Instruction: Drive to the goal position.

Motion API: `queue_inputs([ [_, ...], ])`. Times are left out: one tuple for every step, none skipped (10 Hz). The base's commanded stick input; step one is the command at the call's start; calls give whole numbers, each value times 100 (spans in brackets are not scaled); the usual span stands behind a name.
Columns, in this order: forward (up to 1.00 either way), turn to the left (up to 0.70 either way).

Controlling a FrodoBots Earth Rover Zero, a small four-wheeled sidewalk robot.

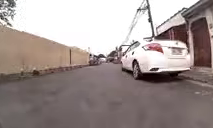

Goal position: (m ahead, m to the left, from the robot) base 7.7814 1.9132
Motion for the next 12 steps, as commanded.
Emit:
queue_inputs([
  [100, 0],
  [100, 0],
  [100, 0],
  [100, 0],
  [100, 0],
  [100, 0],
  [100, 0],
  [100, 0],
  [100, 0],
  [100, 0],
  [100, 0],
  [100, 0],
])
